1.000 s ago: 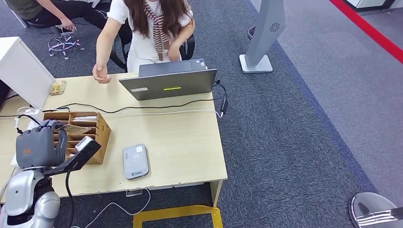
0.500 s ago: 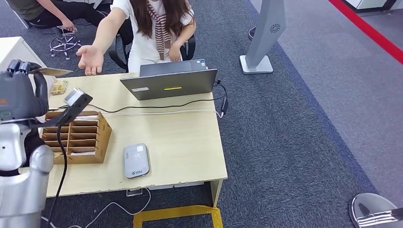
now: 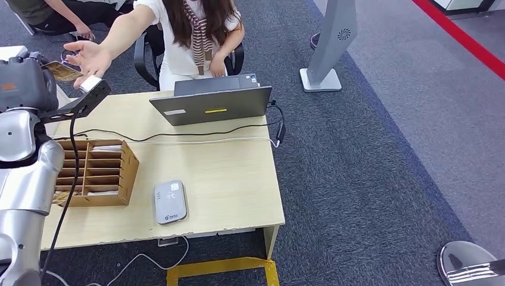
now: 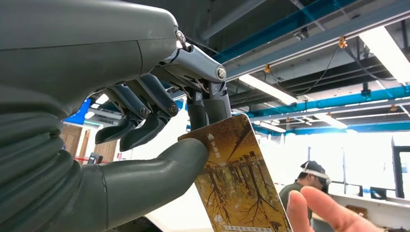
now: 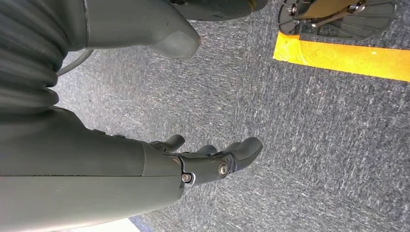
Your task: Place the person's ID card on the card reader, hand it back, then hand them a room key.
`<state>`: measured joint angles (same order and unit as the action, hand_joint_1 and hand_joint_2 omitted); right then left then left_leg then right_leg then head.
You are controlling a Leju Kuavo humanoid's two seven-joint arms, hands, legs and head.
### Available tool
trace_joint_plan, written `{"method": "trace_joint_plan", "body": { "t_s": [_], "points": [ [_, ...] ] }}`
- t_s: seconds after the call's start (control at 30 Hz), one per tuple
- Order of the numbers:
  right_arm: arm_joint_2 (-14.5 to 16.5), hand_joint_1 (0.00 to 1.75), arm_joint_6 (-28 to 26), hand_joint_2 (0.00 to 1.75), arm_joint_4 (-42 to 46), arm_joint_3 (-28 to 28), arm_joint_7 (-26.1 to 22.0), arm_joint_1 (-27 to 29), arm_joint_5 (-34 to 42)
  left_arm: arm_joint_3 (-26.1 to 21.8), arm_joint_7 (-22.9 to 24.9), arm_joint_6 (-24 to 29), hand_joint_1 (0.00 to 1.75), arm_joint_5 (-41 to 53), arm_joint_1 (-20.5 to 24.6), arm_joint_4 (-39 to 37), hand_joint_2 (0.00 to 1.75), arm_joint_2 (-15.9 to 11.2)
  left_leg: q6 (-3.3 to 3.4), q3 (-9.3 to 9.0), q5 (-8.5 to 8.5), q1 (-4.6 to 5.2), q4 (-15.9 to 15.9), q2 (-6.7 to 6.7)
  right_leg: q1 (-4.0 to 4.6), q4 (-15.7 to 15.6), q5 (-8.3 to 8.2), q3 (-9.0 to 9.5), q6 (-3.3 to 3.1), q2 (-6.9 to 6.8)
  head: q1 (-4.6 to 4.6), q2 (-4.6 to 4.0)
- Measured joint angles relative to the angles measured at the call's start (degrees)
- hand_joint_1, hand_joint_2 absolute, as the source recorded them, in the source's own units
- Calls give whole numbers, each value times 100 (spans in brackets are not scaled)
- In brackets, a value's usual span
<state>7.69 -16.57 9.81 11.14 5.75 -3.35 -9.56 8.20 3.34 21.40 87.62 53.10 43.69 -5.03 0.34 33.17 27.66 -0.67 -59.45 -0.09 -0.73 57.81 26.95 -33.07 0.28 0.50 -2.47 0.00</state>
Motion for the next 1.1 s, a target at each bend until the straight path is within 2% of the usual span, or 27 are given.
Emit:
{"method": "trace_joint_plan", "body": {
  "t_s": [0.23,0.37,0.63,0.77,0.87,0.97,1.07,1.1],
  "points": [
    [0,0,14,175,0,9,1,-2,-10,0,81,4,175,22,142,-276,175,74,0,0,0,0,0,1,0,0,-1,0,-1,0,0,0],
    [0,0,15,175,0,10,-2,-2,-12,0,144,36,0,28,174,-355,175,95,0,0,0,0,0,2,0,0,-1,0,-1,1,0,0],
    [0,0,15,175,0,10,2,-4,-10,0,166,182,0,22,179,-414,175,101,0,1,0,-1,0,1,0,0,0,0,0,1,1,0],
    [0,0,13,175,0,9,6,-3,15,-1,-144,267,0,-226,127,-320,175,116,0,2,0,0,0,1,0,0,0,0,0,0,0,0],
    [0,0,10,175,0,4,-3,0,53,-7,-458,263,0,-630,-64,18,175,136,0,3,0,1,0,1,0,0,0,0,0,1,-1,0],
    [0,0,1,175,0,-16,-52,8,161,-75,-1037,162,0,-1670,-507,734,175,152,0,3,4,1,2,9,-1,0,0,0,0,8,-1,0],
    [1,0,-21,175,-2,-107,-163,30,357,-315,-1778,-373,0,-3764,-1388,1956,175,128,-1,-3,14,1,5,33,-2,1,3,0,1,35,-3,0],
    [1,0,-26,175,-2,-129,-185,35,394,-370,-1896,-497,0,-4180,-1570,2194,175,119,-1,-5,16,1,6,39,-3,1,3,-1,1,40,-3,0]
  ]
}}
